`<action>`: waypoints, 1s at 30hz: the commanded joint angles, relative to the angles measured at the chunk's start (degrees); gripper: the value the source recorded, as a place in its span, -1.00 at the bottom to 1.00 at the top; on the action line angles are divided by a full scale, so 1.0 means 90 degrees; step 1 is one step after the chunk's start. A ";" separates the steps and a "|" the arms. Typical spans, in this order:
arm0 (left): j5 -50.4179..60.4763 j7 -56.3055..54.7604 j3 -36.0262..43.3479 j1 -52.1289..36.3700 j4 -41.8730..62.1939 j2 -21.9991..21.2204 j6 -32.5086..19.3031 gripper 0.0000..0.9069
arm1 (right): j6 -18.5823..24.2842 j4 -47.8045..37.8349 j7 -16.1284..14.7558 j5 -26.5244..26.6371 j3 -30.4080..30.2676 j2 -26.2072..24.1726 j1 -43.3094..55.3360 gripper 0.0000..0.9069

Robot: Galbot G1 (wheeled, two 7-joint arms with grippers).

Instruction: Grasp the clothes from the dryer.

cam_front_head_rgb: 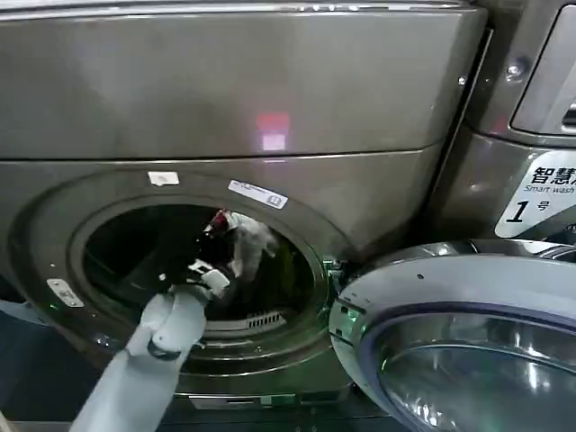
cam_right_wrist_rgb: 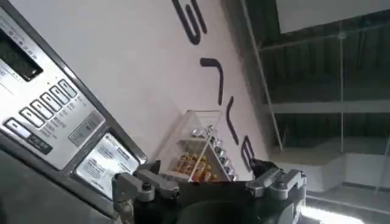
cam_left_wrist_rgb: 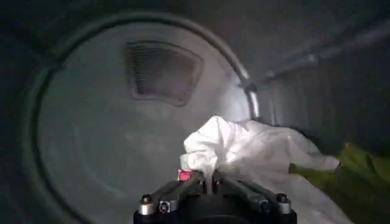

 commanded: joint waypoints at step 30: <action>-0.2444 -0.0928 -0.1138 0.2270 -0.1972 -0.1739 -0.0369 -1.00 | -0.0168 -0.0051 0.0153 -0.0018 0.0275 0.0066 0.0081 1.00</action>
